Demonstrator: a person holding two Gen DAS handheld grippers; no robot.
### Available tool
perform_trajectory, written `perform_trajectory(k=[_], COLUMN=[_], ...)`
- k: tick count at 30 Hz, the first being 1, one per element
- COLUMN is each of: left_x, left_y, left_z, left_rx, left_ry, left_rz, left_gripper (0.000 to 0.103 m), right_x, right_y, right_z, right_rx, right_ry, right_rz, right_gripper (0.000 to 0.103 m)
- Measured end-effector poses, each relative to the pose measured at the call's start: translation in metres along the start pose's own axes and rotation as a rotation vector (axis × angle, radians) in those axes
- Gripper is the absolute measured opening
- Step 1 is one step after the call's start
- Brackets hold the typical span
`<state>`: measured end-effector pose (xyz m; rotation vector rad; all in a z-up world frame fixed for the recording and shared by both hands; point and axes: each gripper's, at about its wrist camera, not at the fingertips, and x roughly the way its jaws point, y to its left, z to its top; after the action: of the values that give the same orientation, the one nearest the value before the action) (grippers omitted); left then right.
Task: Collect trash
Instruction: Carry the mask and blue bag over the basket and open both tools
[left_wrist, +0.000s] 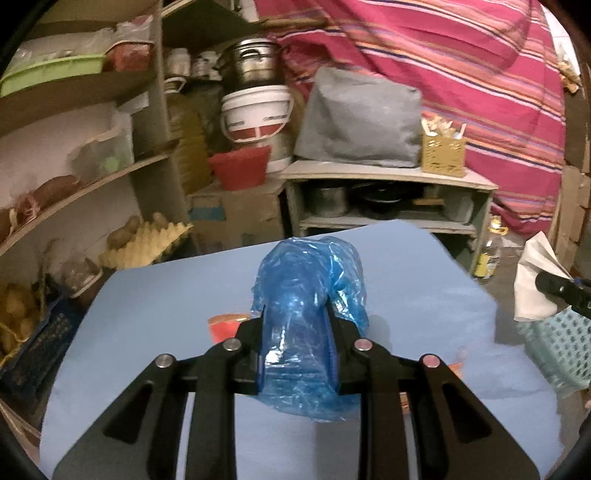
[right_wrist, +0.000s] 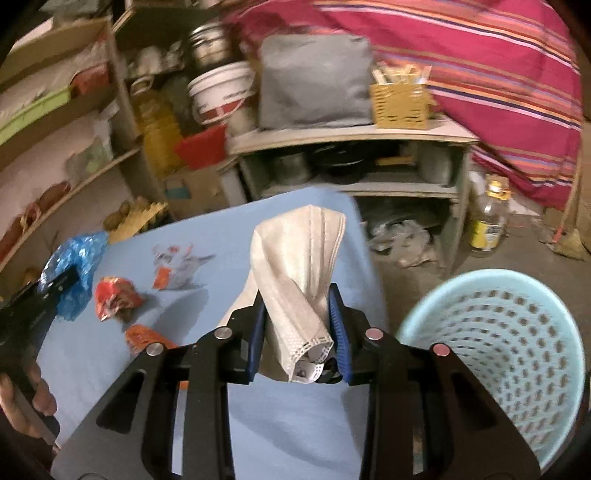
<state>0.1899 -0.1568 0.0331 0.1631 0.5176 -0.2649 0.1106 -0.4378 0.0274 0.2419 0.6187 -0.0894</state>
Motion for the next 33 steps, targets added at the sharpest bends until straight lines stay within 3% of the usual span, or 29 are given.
perform_trajectory(k=[9,13,20,29,33], left_x=[-0.001,0.003,0.007,0.016,0.019], left_y=[-0.103,-0.144,-0.209,-0.265,-0.282], left_z=[0.012,0.012,0.012,-0.007,-0.013], left_rx=[0.054,0.071,0.125,0.163,0.171], left_ry=[-0.011,0.005,0.026,0.097,0.116], left_rz=[-0.150,-0.212,-0.278,-0.338,-0.359], left_gripper=[0.025,0.025,0.025,0.025,0.025], right_x=[-0.046,-0.058,-0.061,-0.069,-0.081], right_y=[-0.099,-0.136,-0.160,-0.179,-0.191], right_z=[-0.008,-0.018,-0.030,-0.040,-0.043], right_rx=[0.058,0.106,0.127,0.169,0.199], right_ry=[-0.027,-0.008,0.022,0.036,0.002], right_rz=[-0.236,-0.256,-0.248,-0.237,-0.271], right_gripper=[0.032,0.034,0.037,0.061,0.081])
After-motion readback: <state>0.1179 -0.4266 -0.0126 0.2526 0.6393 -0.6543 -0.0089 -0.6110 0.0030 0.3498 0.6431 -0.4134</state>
